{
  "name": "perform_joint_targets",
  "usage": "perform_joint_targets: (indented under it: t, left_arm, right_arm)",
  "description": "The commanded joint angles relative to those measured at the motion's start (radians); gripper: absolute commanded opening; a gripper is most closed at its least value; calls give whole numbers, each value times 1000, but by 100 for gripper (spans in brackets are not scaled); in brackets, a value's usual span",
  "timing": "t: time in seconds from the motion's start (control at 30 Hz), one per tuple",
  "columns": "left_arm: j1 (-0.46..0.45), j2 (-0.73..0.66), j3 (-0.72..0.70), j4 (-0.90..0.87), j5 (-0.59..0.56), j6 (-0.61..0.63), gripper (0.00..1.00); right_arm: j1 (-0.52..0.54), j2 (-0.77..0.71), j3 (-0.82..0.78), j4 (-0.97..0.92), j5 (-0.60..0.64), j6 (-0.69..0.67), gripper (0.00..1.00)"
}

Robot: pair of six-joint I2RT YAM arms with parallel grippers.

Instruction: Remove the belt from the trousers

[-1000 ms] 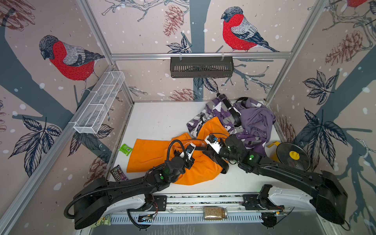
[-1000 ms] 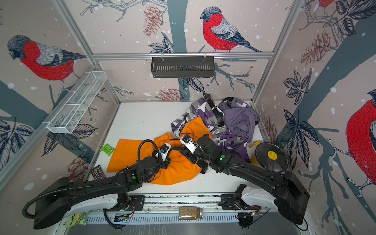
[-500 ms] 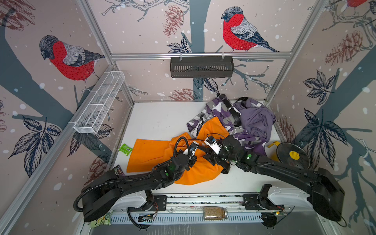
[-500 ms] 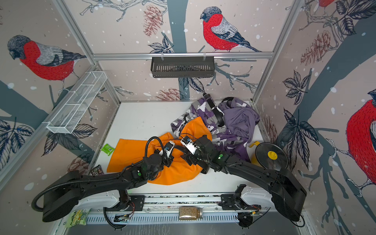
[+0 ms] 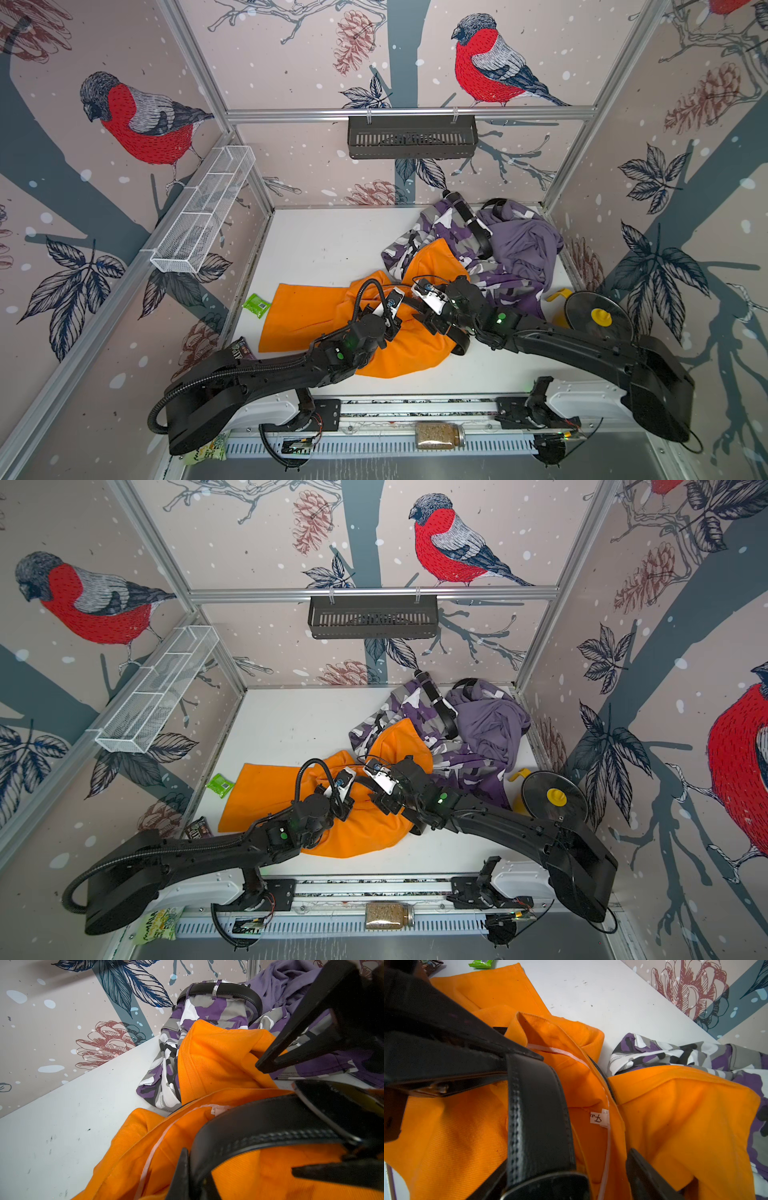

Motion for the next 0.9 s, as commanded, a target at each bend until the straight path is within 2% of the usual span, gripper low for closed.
perform_joint_targets:
  t: [0.0,0.23,0.4,0.63,0.73,0.87]
  left_arm:
    - [1,-2,3,8,-18,-22,0]
    - [1,-18,-14,3,-65,-37,0]
    - [1,-38,-33,15,-99,-39,0]
    - [1,-38,-47,28,-139,-35,0]
    - [1,-43,-64,25,-204,-60,0]
    - [20,-99,-99,34,-283,-82,0]
  right_arm:
    - [3,2,14,22,19,-13,68]
    - [-9,-17,2,-19,-32,-13,29]
    - [-58,-58,-18,-34,-154,-15,4]
    - [-147,-99,-39,-58,-261,10,0]
    - [-189,-114,-56,-71,-313,31,0]
    - [-203,-91,-44,-130,-322,62,0]
